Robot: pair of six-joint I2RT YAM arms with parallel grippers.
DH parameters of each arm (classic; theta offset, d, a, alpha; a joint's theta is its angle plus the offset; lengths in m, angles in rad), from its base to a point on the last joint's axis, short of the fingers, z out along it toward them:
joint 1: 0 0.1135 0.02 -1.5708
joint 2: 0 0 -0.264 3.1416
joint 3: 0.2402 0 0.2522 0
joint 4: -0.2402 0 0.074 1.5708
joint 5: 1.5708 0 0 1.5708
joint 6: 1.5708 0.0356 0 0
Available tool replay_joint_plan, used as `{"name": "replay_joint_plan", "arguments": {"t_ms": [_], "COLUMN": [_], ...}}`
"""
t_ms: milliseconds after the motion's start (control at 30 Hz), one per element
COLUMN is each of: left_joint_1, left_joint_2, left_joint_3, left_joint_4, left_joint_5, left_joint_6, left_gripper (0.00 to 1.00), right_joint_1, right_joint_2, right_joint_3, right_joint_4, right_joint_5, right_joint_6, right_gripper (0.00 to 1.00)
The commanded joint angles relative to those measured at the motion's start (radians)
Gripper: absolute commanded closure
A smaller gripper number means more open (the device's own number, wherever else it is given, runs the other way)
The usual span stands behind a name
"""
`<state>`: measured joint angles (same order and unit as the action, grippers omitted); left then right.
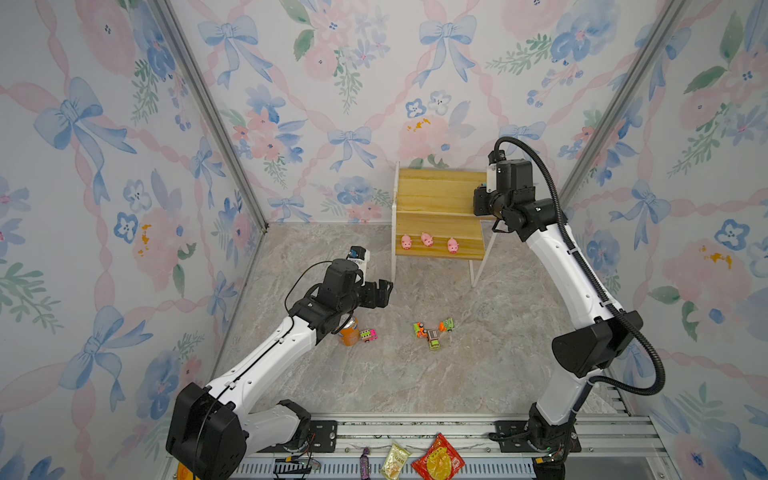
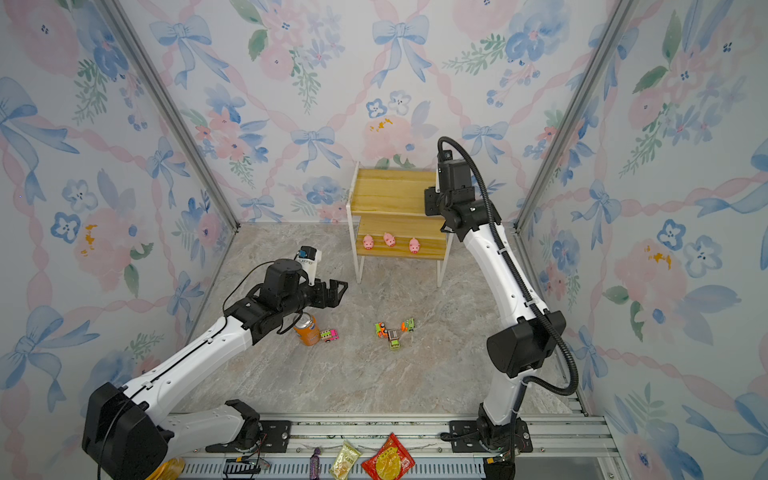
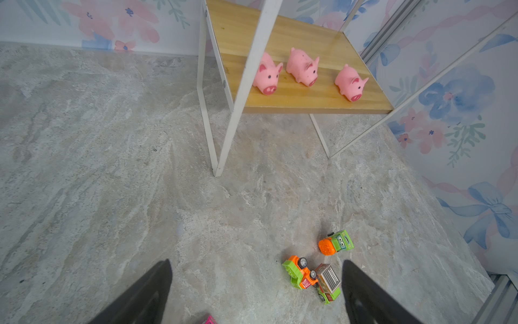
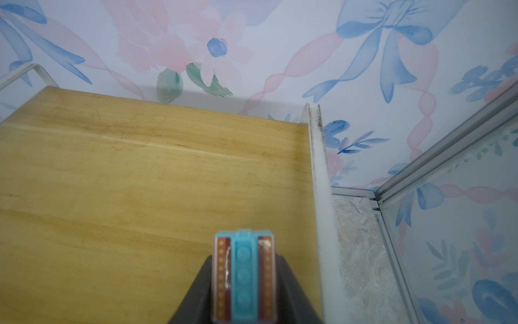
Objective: Place and organize the plastic toys onto the shelf
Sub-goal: 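Carry the teal-and-pink truck with the right gripper over the upper shelf tier, then lower the truck onto the upper tier and open the right gripper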
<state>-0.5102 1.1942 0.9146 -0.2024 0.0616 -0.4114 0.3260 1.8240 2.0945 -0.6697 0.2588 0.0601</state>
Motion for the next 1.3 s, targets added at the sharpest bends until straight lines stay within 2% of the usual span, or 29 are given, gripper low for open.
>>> {"name": "replay_joint_plan", "arguments": {"t_ms": [0, 200, 500, 800, 1033, 1167, 1267], "left_joint_1": [0.004, 0.003, 0.004, 0.006, 0.006, 0.005, 0.009], "left_joint_2": [0.006, 0.005, 0.006, 0.01, 0.007, -0.004, -0.013], "left_joint_3": [0.004, 0.003, 0.003, 0.003, 0.003, 0.0, -0.002], "left_joint_4": [0.015, 0.015, 0.015, 0.015, 0.016, 0.015, 0.015], "left_joint_5": [0.013, 0.01, 0.01, 0.007, 0.003, -0.015, -0.03], "left_joint_6": [0.011, 0.011, 0.011, 0.013, 0.015, 0.019, 0.019], "left_gripper": [0.05, 0.05, 0.05, 0.05, 0.03, 0.02, 0.02], "right_joint_1": [-0.011, -0.016, -0.02, -0.021, -0.018, -0.003, 0.033], "right_joint_2": [0.008, 0.007, 0.025, 0.035, -0.028, -0.125, -0.264], "right_joint_3": [0.019, -0.011, 0.002, 0.089, 0.093, 0.009, -0.167], "right_joint_4": [0.005, 0.018, 0.018, -0.001, 0.025, 0.055, 0.129], "right_joint_5": [0.016, 0.018, 0.023, -0.015, -0.082, -0.097, -0.086], "right_joint_6": [-0.016, -0.014, -0.025, -0.027, -0.019, -0.014, -0.014], "right_gripper": [0.66, 0.65, 0.56, 0.44, 0.33, 0.25, 0.19]}}
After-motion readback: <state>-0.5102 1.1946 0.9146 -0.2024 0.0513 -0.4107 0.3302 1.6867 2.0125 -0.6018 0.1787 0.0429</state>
